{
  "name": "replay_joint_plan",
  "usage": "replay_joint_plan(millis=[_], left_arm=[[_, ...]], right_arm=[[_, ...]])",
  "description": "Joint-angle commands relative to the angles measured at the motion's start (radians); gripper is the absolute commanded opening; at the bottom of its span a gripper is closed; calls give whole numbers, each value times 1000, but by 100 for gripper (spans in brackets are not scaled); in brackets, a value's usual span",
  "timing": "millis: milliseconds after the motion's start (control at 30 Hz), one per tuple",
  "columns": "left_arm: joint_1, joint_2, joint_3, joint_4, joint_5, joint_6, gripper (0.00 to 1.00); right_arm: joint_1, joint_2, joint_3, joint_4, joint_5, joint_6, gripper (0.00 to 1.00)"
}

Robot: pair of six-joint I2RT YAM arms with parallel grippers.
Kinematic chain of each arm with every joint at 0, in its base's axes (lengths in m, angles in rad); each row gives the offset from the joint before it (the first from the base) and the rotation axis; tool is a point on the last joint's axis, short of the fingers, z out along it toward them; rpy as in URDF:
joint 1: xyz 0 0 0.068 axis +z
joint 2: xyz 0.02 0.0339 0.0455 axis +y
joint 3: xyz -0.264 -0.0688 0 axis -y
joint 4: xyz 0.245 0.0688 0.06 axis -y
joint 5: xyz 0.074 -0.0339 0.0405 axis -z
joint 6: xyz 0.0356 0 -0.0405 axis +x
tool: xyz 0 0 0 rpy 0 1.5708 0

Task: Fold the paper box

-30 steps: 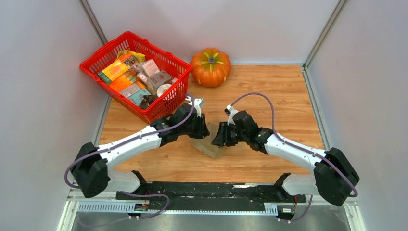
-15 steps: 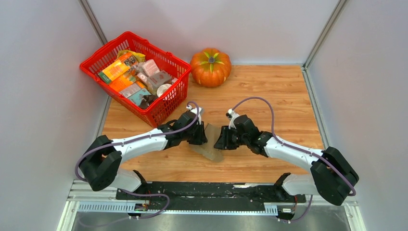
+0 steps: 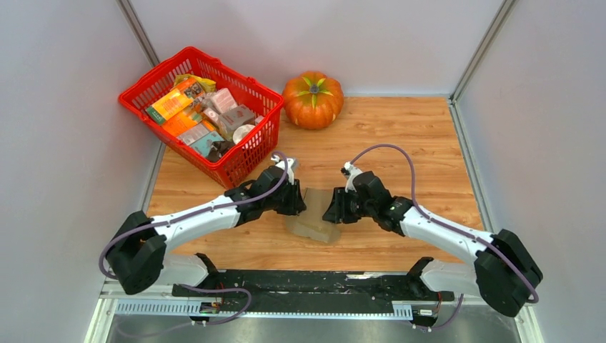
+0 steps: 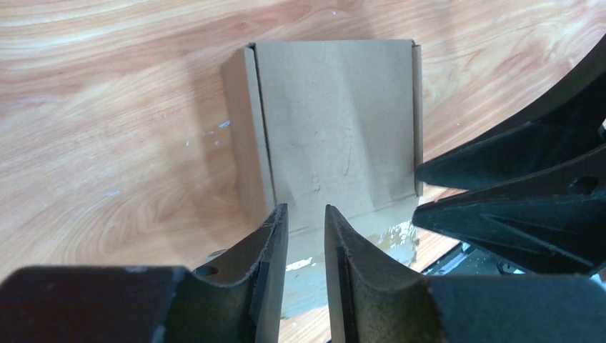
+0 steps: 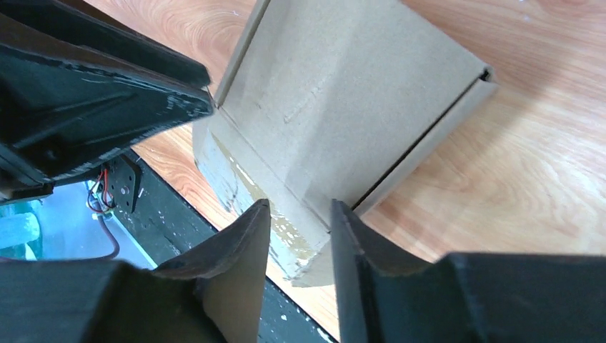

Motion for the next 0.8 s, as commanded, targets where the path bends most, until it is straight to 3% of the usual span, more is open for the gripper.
replay_joint_plan(millis=[0, 233, 767], left_arm=[[13, -117, 55, -97, -39, 63, 36], [82, -204, 13, -146, -24, 82, 48], [116, -241, -126, -44, 50, -1, 62]], right_arm=[[-19, -98, 58, -119, 57, -57, 45], [-149, -89, 67, -107, -4, -48, 50], [-234, 167, 56, 107, -156, 14, 37]])
